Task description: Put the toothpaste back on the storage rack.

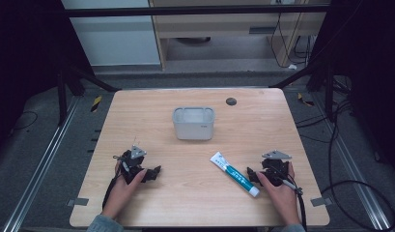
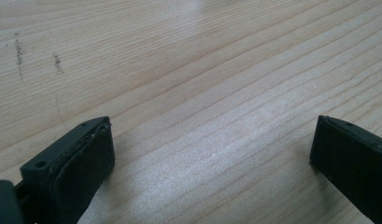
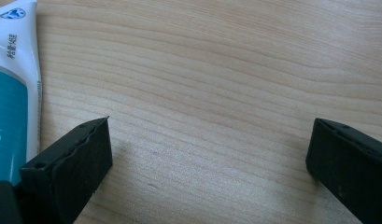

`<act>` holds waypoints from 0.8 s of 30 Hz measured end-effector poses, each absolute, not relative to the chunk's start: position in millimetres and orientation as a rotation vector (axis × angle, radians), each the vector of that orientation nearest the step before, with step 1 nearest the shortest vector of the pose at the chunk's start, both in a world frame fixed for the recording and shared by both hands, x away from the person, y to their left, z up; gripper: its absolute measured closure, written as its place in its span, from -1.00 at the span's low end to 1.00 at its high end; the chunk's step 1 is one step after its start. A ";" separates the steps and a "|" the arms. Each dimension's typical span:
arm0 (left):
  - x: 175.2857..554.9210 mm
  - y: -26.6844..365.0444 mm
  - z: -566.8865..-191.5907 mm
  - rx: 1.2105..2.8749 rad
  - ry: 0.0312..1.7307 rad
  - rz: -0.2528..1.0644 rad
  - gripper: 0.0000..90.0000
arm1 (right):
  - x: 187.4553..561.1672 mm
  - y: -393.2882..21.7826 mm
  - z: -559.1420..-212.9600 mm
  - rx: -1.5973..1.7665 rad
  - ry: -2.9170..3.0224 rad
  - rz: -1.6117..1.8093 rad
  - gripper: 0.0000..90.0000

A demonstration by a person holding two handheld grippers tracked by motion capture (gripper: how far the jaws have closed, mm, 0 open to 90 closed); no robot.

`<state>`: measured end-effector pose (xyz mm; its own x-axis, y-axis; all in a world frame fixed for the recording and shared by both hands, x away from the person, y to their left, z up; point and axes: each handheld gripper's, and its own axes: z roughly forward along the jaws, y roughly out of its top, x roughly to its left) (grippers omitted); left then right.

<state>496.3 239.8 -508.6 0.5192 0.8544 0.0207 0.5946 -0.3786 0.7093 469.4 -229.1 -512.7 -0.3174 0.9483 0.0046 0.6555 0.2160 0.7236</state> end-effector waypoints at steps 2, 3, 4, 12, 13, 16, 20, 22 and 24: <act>496.3 239.8 -508.6 2.110 1.174 0.514 -1.00 | 469.5 -229.2 -512.8 1.479 2.053 0.882 -0.98; 496.3 239.8 -508.6 2.110 1.174 0.514 -1.00 | 469.5 -229.2 -512.8 1.479 2.053 0.882 -0.98; 496.3 239.8 -508.6 2.110 1.174 0.514 -1.00 | 469.8 -229.2 -512.8 1.482 2.050 0.883 -0.98; 496.3 239.8 -508.6 2.109 1.174 0.515 -1.00 | 470.5 -229.9 -512.7 1.480 2.050 0.880 -0.98; 496.3 239.8 -508.6 2.110 1.174 0.515 -1.00 | 470.4 -229.9 -512.8 1.480 2.048 0.878 -0.98; 496.3 239.8 -508.6 2.110 1.174 0.514 -1.00 | 469.6 -230.1 -512.9 1.483 2.044 0.875 -0.98; 496.3 239.8 -508.6 2.110 1.174 0.514 -1.00 | 469.2 -230.3 -512.7 1.483 2.047 0.880 -0.98; 496.3 239.8 -508.6 2.110 1.174 0.515 -1.00 | 469.1 -230.5 -512.7 1.484 2.047 0.881 -0.98; 496.2 239.8 -508.6 2.111 1.174 0.516 -1.00 | 468.7 -230.5 -512.7 1.489 2.041 0.882 -0.96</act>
<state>496.2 239.8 -508.6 0.5192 0.8544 0.0227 0.5942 -0.3799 0.7089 468.7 -230.5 -512.7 -0.3074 0.9516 0.0048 0.6553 0.2081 0.7261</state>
